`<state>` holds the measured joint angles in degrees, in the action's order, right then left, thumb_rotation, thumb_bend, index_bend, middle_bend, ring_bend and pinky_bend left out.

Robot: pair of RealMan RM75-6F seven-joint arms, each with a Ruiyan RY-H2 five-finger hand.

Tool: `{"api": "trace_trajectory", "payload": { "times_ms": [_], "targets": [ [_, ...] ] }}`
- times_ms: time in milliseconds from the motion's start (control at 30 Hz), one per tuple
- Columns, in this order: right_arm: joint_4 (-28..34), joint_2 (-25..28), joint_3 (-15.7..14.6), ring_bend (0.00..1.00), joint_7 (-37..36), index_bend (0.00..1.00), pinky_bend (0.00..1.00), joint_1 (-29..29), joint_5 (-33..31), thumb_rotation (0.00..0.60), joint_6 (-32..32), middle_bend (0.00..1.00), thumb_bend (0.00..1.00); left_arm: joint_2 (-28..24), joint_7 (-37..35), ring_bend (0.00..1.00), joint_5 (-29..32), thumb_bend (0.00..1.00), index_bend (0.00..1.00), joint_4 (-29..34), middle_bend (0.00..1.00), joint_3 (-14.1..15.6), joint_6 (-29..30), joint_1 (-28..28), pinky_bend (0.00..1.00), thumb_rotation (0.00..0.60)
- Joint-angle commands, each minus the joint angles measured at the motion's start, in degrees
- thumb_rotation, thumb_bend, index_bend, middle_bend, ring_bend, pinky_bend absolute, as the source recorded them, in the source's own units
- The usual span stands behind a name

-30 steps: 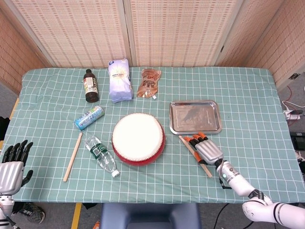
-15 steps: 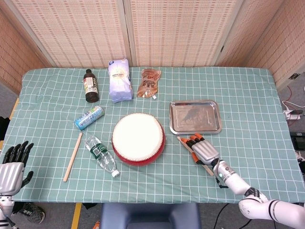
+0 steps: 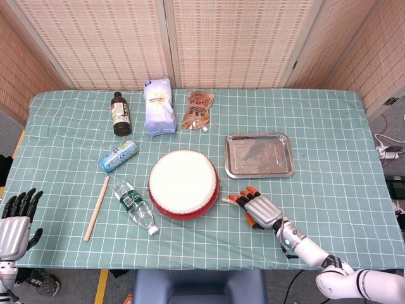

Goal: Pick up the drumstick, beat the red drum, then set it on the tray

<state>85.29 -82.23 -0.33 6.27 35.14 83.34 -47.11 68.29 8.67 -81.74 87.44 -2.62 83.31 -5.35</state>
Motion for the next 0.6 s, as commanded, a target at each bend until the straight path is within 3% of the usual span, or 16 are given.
{"api": "trace_trajectory", "payload": {
  "times_ms": [33, 133, 167, 233, 267, 367, 600],
  "targets": [
    [1.7, 1.2, -1.2, 0.00, 0.3, 0.00, 0.00, -0.8, 1.0, 0.600, -1.1, 0.18, 0.74, 0.1, 0.0, 0.00, 0.0, 0.27, 0.00, -0.1, 0.00, 0.1, -0.1, 0.0, 0.02, 0.600],
    [2.8, 2.1, -2.1, 0.00, 0.9, 0.00, 0.00, -1.6, 2.0, 0.600, -2.8, 0.18, 0.73, 0.1, -0.1, 0.00, -0.2, 0.27, 0.00, -0.1, 0.00, 0.1, -0.3, -0.2, 0.02, 0.600],
    [2.8, 2.1, -2.1, 0.00, 1.1, 0.00, 0.00, -2.0, 2.2, 0.600, -3.8, 0.18, 0.68, 0.1, -0.1, 0.00, -0.2, 0.27, 0.00, -0.1, 0.00, 0.0, -0.3, -0.2, 0.02, 0.600],
    [2.0, 1.7, -1.4, 0.00, 2.3, 0.00, 0.00, -3.0, 2.0, 0.600, -6.4, 0.18, 0.51, 0.1, -0.1, 0.00, -0.4, 0.27, 0.00, 0.0, 0.00, 0.0, -0.3, -0.3, 0.02, 0.600],
    [1.5, 1.2, -0.6, 0.00, 3.5, 0.01, 0.00, -3.5, 1.1, 0.600, -7.7, 0.18, 0.36, 0.1, -0.1, 0.00, -0.5, 0.27, 0.00, 0.0, 0.00, 0.0, -0.2, -0.3, 0.02, 0.600],
    [0.9, -0.4, 1.1, 0.00, 6.8, 0.08, 0.00, -4.2, -1.7, 0.600, -9.2, 0.18, 0.19, 0.1, -0.3, 0.00, -0.9, 0.27, 0.00, 0.1, 0.00, 0.1, 0.0, -0.3, 0.02, 0.600],
    [-0.1, -4.7, 4.3, 0.00, 13.3, 0.26, 0.00, -3.5, -8.4, 0.600, -8.9, 0.18, 0.17, 0.0, -0.9, 0.00, -1.2, 0.27, 0.00, -0.1, 0.00, 0.4, 0.6, 0.2, 0.02, 0.600]
  ]
}}
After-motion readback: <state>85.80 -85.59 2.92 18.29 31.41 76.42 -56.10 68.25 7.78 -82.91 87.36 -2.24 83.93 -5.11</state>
